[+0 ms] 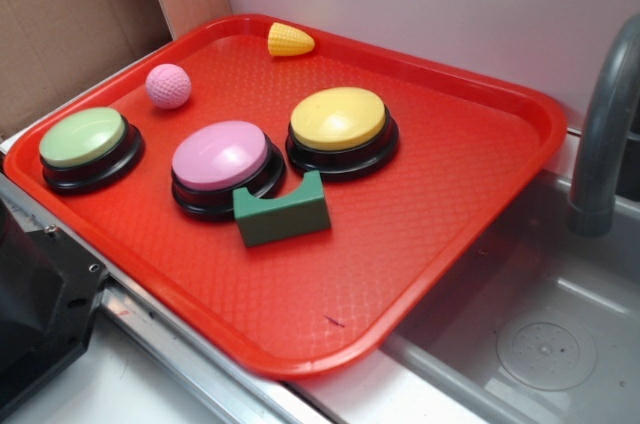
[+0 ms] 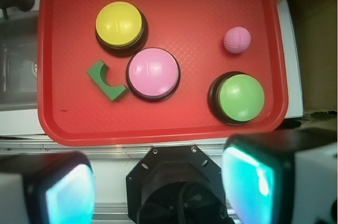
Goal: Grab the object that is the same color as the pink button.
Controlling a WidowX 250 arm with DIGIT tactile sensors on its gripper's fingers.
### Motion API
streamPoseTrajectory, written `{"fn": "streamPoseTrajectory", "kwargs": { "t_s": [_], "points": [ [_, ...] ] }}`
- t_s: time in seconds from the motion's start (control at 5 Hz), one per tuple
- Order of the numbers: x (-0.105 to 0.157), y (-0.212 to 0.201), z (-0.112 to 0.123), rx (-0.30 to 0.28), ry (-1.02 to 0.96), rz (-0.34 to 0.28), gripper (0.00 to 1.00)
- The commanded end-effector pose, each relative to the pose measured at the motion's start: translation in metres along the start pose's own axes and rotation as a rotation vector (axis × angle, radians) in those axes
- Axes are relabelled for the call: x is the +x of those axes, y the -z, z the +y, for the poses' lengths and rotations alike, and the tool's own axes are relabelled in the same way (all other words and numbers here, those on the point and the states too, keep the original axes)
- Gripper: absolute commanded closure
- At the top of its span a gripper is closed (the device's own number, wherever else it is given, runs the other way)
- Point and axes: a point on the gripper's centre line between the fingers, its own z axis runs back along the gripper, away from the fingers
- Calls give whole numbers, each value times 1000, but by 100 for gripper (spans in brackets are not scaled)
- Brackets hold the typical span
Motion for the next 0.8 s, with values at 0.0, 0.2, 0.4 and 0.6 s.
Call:
{"fn": "streamPoseTrajectory", "kwargs": {
  "t_s": [0.0,0.2,0.4,0.6],
  "points": [
    [0,0,0,0,0,0,0],
    [34,52,51,14,-227,116,0],
    [59,86,104,49,-426,22,0],
    [82,106,133,70,-519,-48,0]
  ]
}}
